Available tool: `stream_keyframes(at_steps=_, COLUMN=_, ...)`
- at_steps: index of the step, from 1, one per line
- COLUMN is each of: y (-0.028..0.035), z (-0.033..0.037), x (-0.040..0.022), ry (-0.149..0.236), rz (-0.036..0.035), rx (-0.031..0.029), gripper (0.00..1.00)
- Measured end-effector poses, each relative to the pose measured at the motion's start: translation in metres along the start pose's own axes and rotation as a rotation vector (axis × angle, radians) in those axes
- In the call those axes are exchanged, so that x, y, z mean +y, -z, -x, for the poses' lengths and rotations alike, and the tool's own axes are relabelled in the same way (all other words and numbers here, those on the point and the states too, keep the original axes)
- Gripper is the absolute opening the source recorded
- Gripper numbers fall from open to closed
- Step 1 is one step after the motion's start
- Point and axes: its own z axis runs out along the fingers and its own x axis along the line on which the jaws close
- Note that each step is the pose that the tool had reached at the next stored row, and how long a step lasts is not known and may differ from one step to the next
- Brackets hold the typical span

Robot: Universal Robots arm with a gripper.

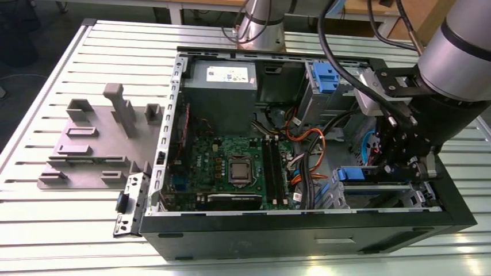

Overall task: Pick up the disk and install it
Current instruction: 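Insert the first disk wire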

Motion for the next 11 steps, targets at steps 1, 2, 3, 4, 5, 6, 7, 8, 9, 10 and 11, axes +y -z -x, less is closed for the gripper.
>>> stream_keyframes(at_steps=1, y=0.0013, z=0.0000, x=-0.0001, ry=0.000, rz=0.0001, rx=-0.0021, gripper=0.24)
stream_keyframes(at_steps=2, y=0.0025, z=0.0000, x=-0.0002, ry=0.000, rz=0.0002, rx=-0.0033, gripper=0.24)
stream_keyframes(at_steps=3, y=0.0038, z=0.0000, x=-0.0003, ry=0.000, rz=0.0003, rx=-0.0038, gripper=0.24)
stream_keyframes(at_steps=4, y=0.0051, z=0.0000, x=-0.0005, ry=0.000, rz=0.0005, rx=-0.0040, gripper=0.24)
stream_keyframes(at_steps=5, y=0.0063, z=0.0000, x=-0.0006, ry=0.000, rz=0.0011, rx=-0.0043, gripper=0.24)
stream_keyframes(at_steps=6, y=0.0073, z=0.0000, x=-0.0008, ry=0.000, rz=0.0018, rx=-0.0042, gripper=0.24)
stream_keyframes(at_steps=7, y=0.0076, z=0.0000, x=-0.0011, ry=0.000, rz=0.0030, rx=-0.0043, gripper=0.24)
stream_keyframes(at_steps=8, y=0.0077, z=0.0000, x=-0.0016, ry=0.000, rz=0.0044, rx=-0.0044, gripper=0.24)
stream_keyframes(at_steps=9, y=0.0076, z=0.0000, x=-0.0023, ry=0.000, rz=0.0060, rx=-0.0044, gripper=0.24)
stream_keyframes(at_steps=10, y=0.0076, z=0.0000, x=-0.0031, ry=0.000, rz=0.0075, rx=-0.0042, gripper=0.22)
stream_keyframes(at_steps=11, y=0.0075, z=0.0000, x=-0.0041, ry=0.000, rz=0.0091, rx=-0.0042, gripper=0.16)
